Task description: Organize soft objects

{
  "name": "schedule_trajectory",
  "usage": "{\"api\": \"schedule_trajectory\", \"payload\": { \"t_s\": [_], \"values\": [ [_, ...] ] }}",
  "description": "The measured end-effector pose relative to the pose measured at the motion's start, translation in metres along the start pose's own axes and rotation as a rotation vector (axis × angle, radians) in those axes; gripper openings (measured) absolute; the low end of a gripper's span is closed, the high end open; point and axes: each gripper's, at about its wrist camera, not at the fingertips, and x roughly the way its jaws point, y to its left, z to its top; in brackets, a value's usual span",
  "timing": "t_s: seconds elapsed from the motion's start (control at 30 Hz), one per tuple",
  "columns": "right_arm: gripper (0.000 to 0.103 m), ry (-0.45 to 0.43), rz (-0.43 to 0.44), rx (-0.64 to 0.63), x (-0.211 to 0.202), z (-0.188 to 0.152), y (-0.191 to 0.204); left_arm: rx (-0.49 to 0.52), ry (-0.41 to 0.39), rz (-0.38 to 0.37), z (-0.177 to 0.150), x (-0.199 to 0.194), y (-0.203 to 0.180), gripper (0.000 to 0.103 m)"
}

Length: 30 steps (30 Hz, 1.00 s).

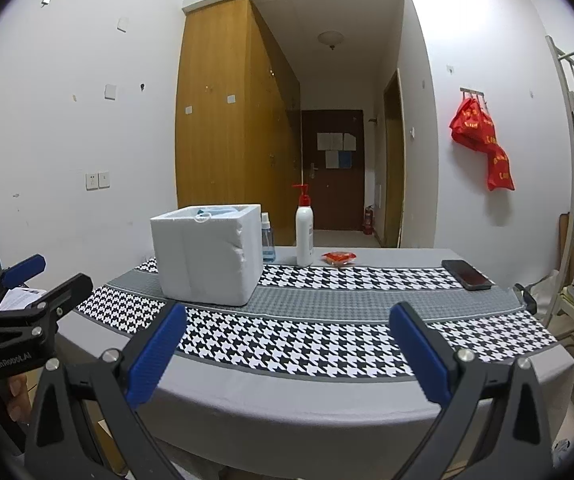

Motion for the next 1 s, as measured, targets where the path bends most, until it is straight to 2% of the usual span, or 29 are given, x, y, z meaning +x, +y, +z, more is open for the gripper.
{"api": "schedule_trajectory", "payload": {
  "t_s": [0.3, 1.0],
  "values": [
    [0.103, -0.027, 0.004, 0.006, -0.012, 0.002, 0.0, 0.027, -0.032, -0.007, 0.002, -0.012, -0.007, 0.102],
    [0.103, -0.01, 0.025, 0.011, -0.009, -0.002, 0.001, 0.011, -0.015, -0.008, -0.002, -0.006, -0.004, 0.102]
  ]
}}
